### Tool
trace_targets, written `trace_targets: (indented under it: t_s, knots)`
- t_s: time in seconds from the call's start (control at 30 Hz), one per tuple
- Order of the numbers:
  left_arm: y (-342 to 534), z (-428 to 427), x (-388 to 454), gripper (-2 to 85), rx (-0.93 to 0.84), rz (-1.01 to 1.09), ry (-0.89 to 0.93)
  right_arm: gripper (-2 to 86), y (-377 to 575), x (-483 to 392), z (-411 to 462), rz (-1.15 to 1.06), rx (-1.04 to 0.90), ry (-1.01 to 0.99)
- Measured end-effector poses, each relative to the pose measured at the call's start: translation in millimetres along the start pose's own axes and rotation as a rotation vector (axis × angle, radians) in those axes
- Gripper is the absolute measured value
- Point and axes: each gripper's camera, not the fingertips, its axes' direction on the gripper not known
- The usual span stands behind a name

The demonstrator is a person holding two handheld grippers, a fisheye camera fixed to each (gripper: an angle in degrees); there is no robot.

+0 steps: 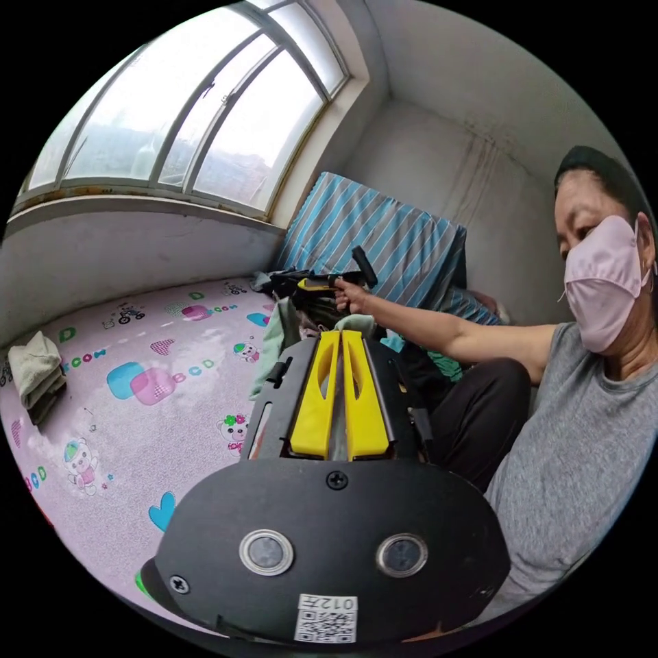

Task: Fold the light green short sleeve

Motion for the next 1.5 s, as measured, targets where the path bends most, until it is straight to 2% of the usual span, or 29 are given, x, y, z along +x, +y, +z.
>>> trace_targets:
  t_s: [0.1,0.23,0.43,0.47,0.5,0.6,0.67,0.73,0.8,0.9,1.07,1.2,1.37,1.5]
  knots:
    - [-6.4,5.0,-12.1,-0.2,-0.032,-0.032,-0.057,2.2,22.0,17.3,28.7,0.016,-0.077,0.012]
    - [-13.3,2.8,-30.8,-0.1,-0.090,-0.090,-0.186,2.1,63.7,75.7,58.4,0.154,-0.205,-0.032]
    - [-28.8,3.4,-58.5,0.3,-0.321,-0.186,-0.365,3.8,111.4,147.6,92.5,0.274,-0.342,0.049]
    - [-36.0,6.6,-57.7,0.5,-0.360,-0.181,-0.467,4.1,113.7,149.0,96.4,0.265,-0.349,0.046]
    - [-46.4,6.8,-53.4,0.8,-0.341,-0.164,-0.580,4.8,115.8,148.1,105.3,0.238,-0.367,0.033]
    - [-81.0,11.0,-41.4,2.1,-0.214,-0.125,-0.712,6.6,108.9,130.7,128.5,0.153,-0.388,-0.024]
    - [-104.1,34.8,-38.4,2.7,-0.221,-0.076,-0.661,7.3,100.5,115.7,143.1,0.094,-0.404,-0.064]
    - [-123.8,78.1,-40.3,3.3,-0.304,-0.030,-0.569,8.2,90.8,94.2,161.2,-0.003,-0.442,-0.047]
    - [-138.6,154.4,-42.4,4.1,-0.448,0.049,-0.497,8.6,85.0,81.6,171.7,-0.068,-0.464,-0.017]
    - [-152.8,249.6,-37.2,5.0,-0.566,0.158,-0.406,8.9,73.0,75.1,177.7,-0.112,-0.463,0.023]
    - [-180.4,373.6,-28.3,7.0,-0.713,0.287,-0.318,9.0,51.7,108.3,167.8,0.019,-0.441,-0.070]
    - [-197.7,445.1,-29.7,8.0,-0.855,0.357,-0.300,9.1,44.2,161.2,162.6,0.268,-0.406,-0.206]
    - [-227.2,482.0,-30.8,7.1,-0.887,0.379,-0.312,8.7,33.8,191.0,174.5,0.344,-0.432,-0.260]
    - [-253.0,498.4,-36.0,5.4,-0.919,0.371,-0.314,1.7,20.0,204.7,182.8,0.359,-0.480,-0.176]
